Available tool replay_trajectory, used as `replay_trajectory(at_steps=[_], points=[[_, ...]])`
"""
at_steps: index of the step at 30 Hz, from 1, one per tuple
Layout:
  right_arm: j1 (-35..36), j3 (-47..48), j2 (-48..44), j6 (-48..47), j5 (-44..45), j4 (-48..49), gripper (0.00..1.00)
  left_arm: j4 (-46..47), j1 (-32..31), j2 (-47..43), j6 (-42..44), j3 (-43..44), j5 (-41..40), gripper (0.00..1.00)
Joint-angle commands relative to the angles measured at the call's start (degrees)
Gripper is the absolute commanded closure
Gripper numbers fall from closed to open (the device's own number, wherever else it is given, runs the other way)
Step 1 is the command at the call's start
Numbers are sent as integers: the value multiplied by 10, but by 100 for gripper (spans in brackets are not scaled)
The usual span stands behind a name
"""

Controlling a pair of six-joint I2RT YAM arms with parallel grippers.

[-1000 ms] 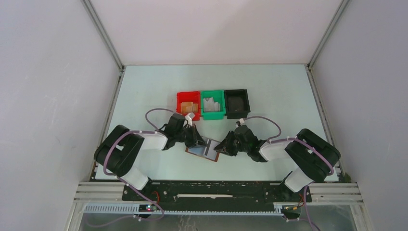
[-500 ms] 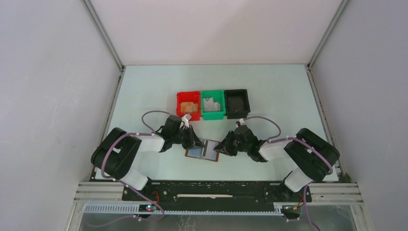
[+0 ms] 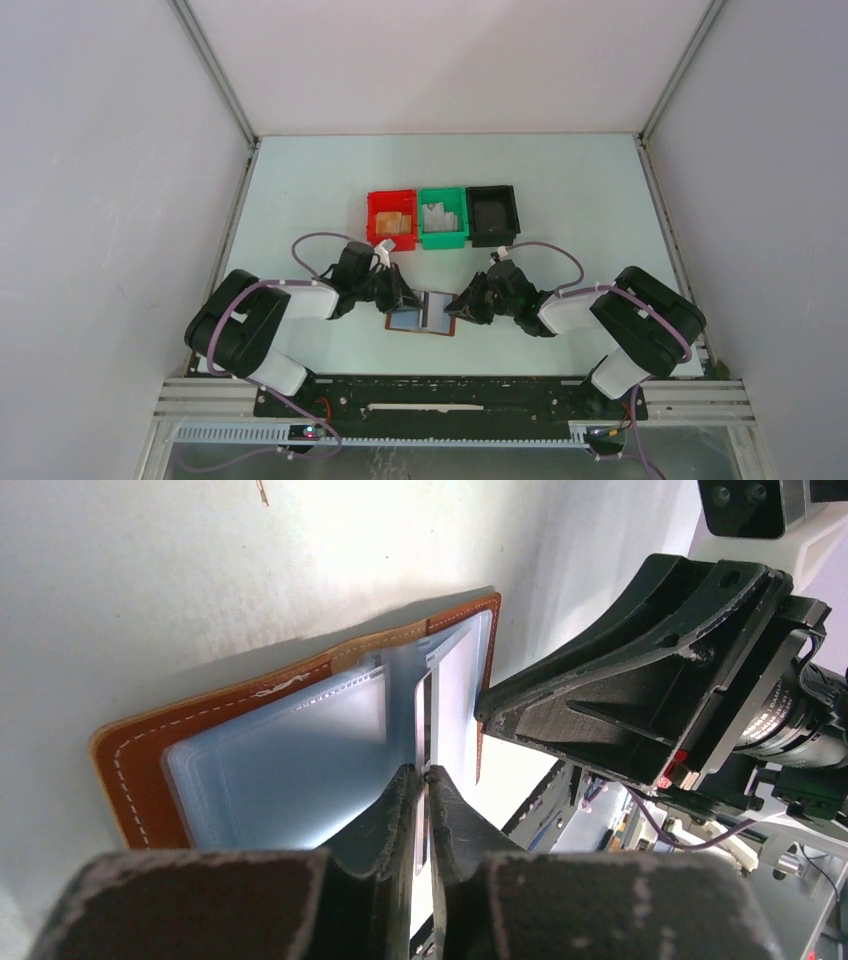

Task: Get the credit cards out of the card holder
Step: Remove the credit card from the card holder.

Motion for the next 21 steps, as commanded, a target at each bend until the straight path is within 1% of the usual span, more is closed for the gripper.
replay_trajectory(at_steps=[1,5,6,7,8,12,21], points=[[-4,-14,18,-19,28,-70,71,29,4,1,0,-11,30,87],[-4,-14,19,-20,29,-71,71,36,3,7,-2,-12,38,89],[-4,-14,20,-19,29,-70,71,41,3,8,-4,-13,39,91],[-4,-14,20,-19,28,-69,70,43,3,9,-6,-14,39,97],[-4,-14,20,-19,28,-69,71,44,3,9,-7,-15,37,100],[-4,-14,18,-20,30,-72,71,39,3,-3,-8,-21,25,100],[-5,-14,-13,-27,39,-97,70,-67,14,-56,27,-2,-38,100]])
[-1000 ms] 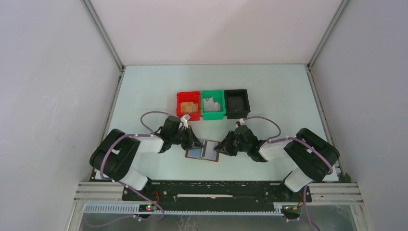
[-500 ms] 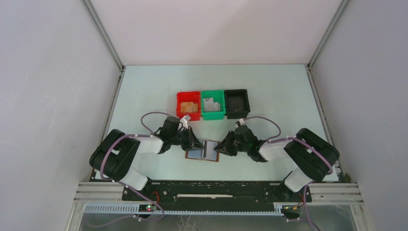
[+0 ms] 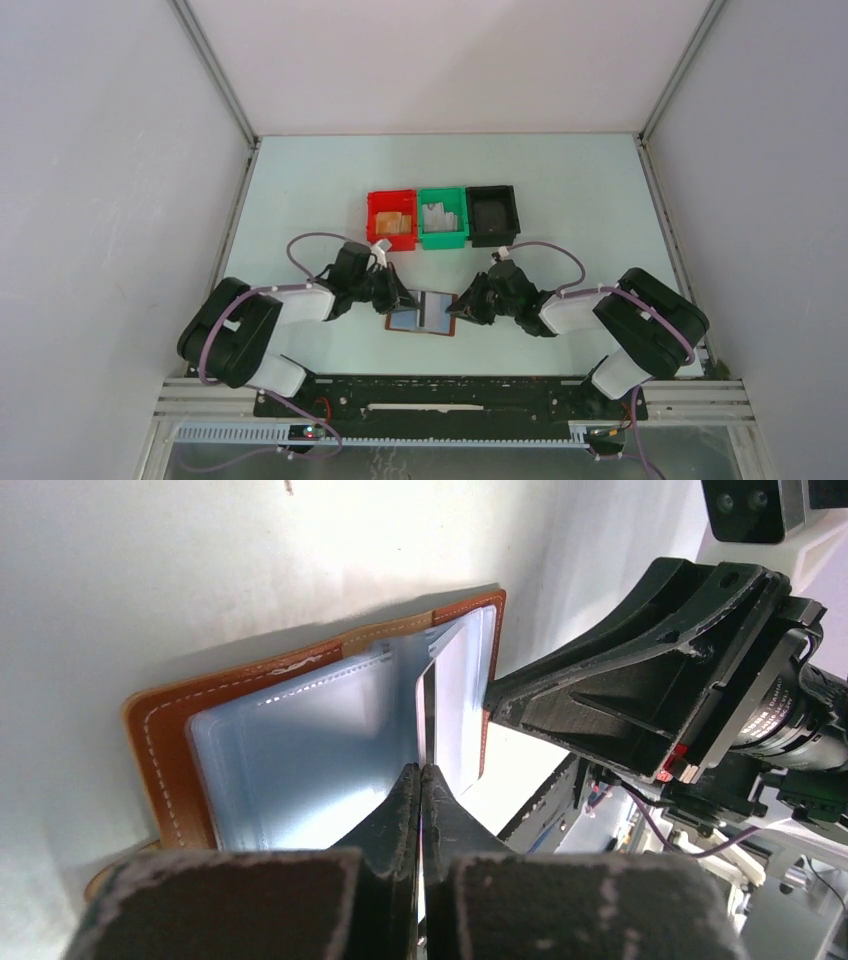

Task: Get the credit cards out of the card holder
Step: Remove the credit card from the card holder.

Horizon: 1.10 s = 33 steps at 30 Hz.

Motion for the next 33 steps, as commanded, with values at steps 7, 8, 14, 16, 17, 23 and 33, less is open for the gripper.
replay_trajectory(at_steps=[7,8,14,16,17,23,33], points=[[-5,-14,-9,-28,37,-91,70,-82,14,-64,33,14,-38,100],[-5,-15,-10,-28,37,-91,70,-87,14,-68,35,14,-38,100],[-6,-14,-21,-30,39,-98,70,-127,22,-99,46,18,-48,100],[-6,-14,-27,-31,39,-99,70,-139,25,-111,49,21,-52,100],[-7,-14,-30,-31,39,-101,70,-140,26,-116,51,22,-53,100],[-7,-12,-65,-34,30,-109,68,-180,26,-142,55,37,-41,100],[-7,27,-146,-67,34,-178,52,-268,26,-180,78,86,-53,100]])
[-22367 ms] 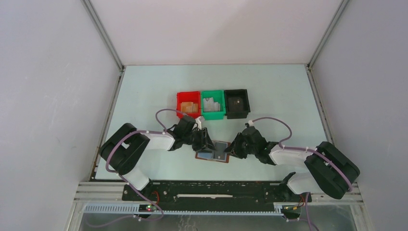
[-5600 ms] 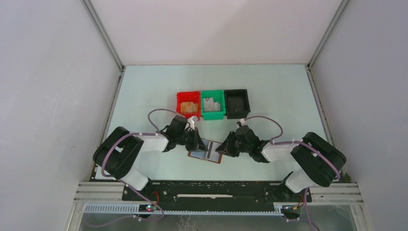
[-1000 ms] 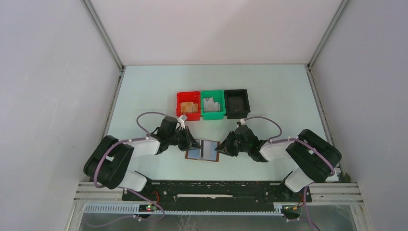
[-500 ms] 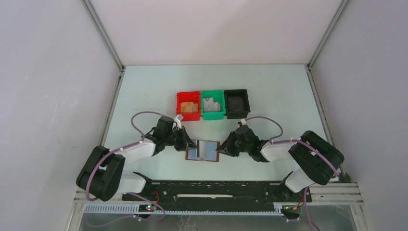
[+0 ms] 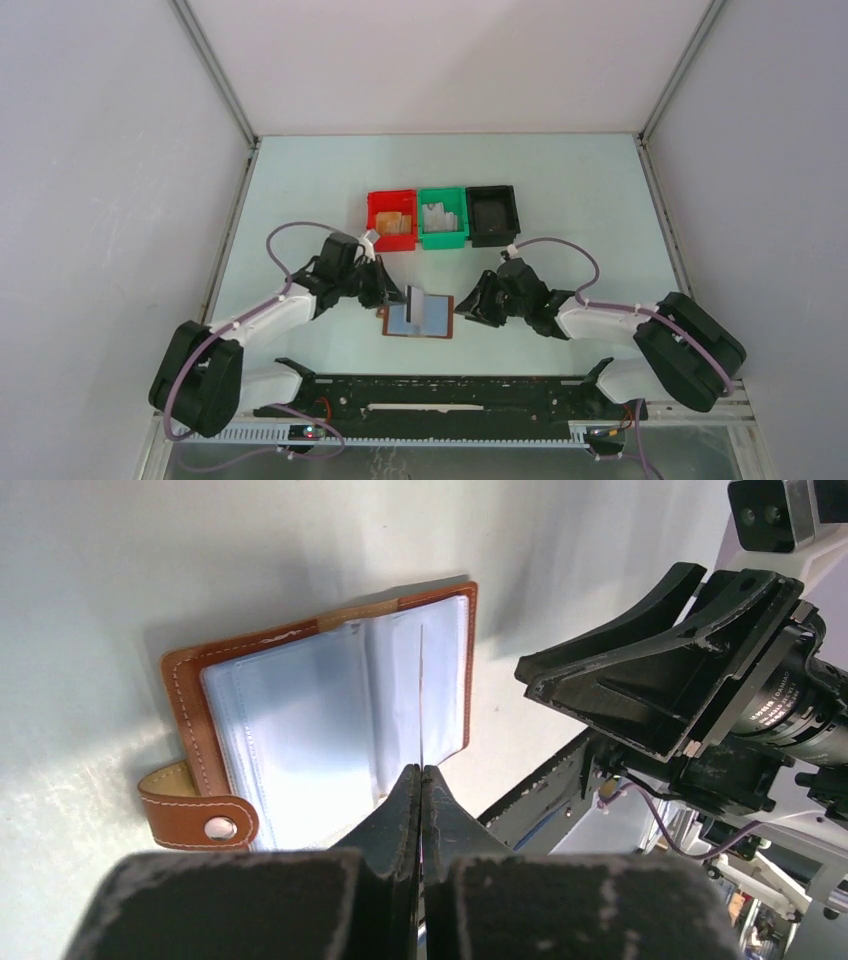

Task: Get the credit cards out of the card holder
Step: Remove the credit card from the card holder.

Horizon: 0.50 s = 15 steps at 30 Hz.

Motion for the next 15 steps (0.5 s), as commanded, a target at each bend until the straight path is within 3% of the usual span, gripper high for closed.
replay_trajectory(at_steps=[1,8,15], points=[[-2,31,-36,-26,15,-32,51,-47,4,-36,23,44,-13,100],[-12,35,-63,-29,18,-51,50,-174,-1,-74,46,137,-86,100],[-45,46,-113,-54,19,-104,50,-313,-23,-7,88,359,-233,100]])
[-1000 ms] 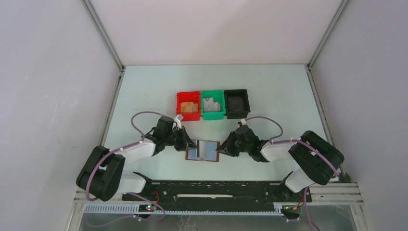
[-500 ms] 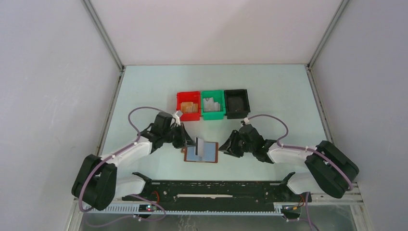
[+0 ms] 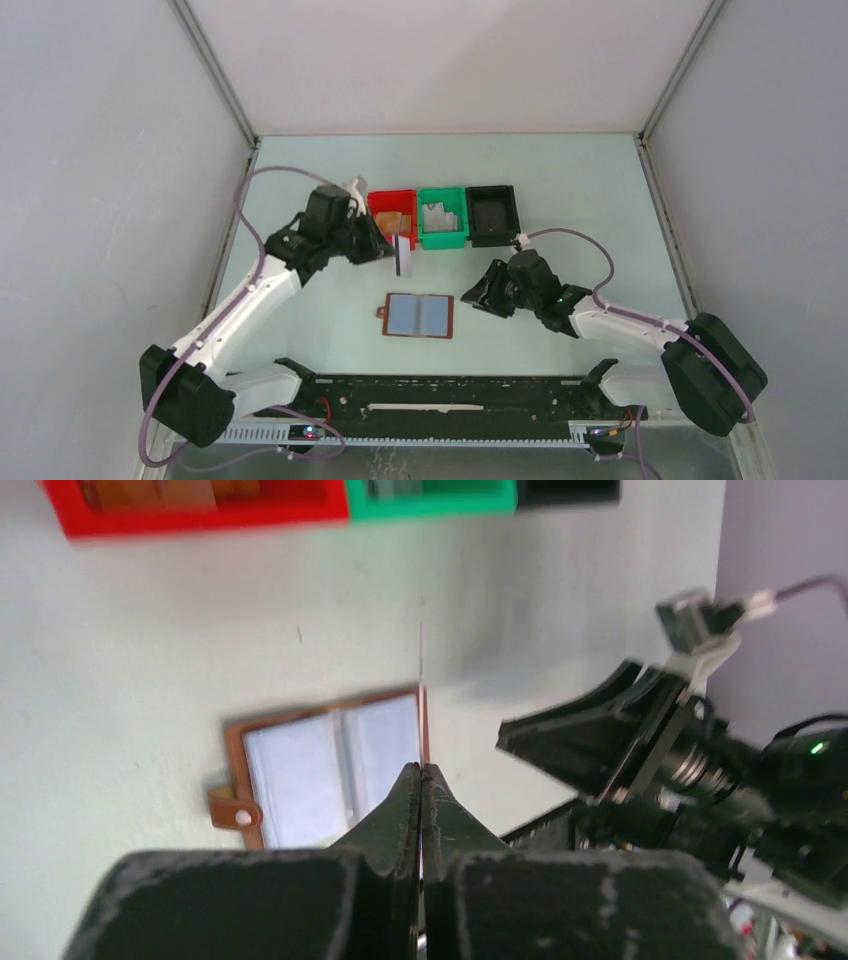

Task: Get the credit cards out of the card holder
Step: Remove the credit card from the card holder, then place the credit card in the storage box.

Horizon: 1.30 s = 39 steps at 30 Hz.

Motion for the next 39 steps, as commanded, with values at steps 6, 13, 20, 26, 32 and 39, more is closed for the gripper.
replay_trajectory(at_steps=[6,13,20,26,32,39], points=[[-42,26,-80,-43,9,-89,50,-137,-38,185,65,293,-221,100],[-62,26,-141,-59,28,-160,49,-166,-69,335,85,461,-280,100],[-72,26,-172,-65,43,-204,49,-223,-100,490,98,627,-313,100],[-75,22,-190,-61,43,-217,49,-253,-118,582,92,703,-371,100],[-76,19,-188,-63,40,-220,49,-258,-124,629,84,714,-418,100],[-79,14,-178,-64,34,-208,48,-266,-137,668,91,739,-471,100]])
